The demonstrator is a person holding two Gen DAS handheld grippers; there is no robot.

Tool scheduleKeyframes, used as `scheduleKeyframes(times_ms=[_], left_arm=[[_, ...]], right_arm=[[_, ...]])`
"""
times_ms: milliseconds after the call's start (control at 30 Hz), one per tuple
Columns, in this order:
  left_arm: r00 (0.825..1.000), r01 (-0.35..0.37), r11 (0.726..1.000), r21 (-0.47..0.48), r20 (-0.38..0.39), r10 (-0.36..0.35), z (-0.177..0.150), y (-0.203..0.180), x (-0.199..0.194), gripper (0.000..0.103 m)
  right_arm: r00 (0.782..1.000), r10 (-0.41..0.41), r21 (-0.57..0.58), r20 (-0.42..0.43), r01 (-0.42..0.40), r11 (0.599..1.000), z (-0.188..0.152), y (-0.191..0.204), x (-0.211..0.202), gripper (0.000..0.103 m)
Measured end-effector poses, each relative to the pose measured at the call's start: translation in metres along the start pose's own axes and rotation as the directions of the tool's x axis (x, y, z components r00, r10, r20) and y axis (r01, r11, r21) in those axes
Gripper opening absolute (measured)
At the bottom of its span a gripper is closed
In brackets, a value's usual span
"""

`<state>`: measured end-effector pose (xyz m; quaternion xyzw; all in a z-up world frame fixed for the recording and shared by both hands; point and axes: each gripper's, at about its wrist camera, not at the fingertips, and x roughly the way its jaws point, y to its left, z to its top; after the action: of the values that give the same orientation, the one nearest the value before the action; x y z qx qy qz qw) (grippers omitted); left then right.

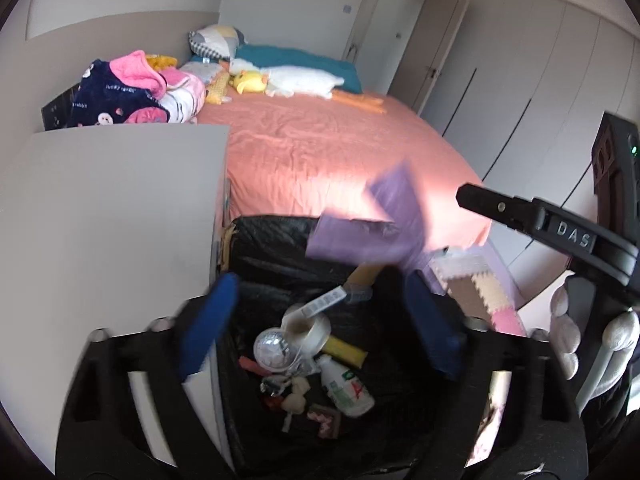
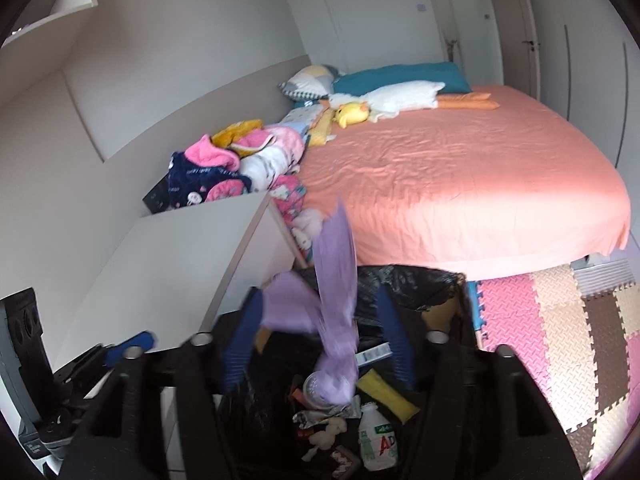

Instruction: Collect trash

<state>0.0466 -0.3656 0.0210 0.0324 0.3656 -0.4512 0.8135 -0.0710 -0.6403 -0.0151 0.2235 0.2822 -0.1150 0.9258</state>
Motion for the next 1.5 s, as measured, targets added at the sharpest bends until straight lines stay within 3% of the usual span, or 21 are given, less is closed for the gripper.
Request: scheduleKeyframes(times_ms=[100,800,1500], left_arm=[[1.0,-0.012,1.0,-0.002,0.024,0.012,0.002,-0.005,-0.006,0.097],[0.998,-0.036,0.999,0.026,0.062,0.035,0.004,-0.008,-0.017,0.097],[0.997,-0.058,0.998,0.028,0.044,0.057,0.002,-0.007,-0.016,0.097]], right_arm=[[1.0,-0.006,0.002,0.003,0.006,1.0,0.001,-0.003,-0.002,0.068],[1.0,-0.006,-0.015,0.015,0.006,1.0,0.0,0.001,-0.005,0.069],[1.0,-0.004,-0.031,0.015,0.005,1.0,-0.001,0.004,-0.004,0.068]])
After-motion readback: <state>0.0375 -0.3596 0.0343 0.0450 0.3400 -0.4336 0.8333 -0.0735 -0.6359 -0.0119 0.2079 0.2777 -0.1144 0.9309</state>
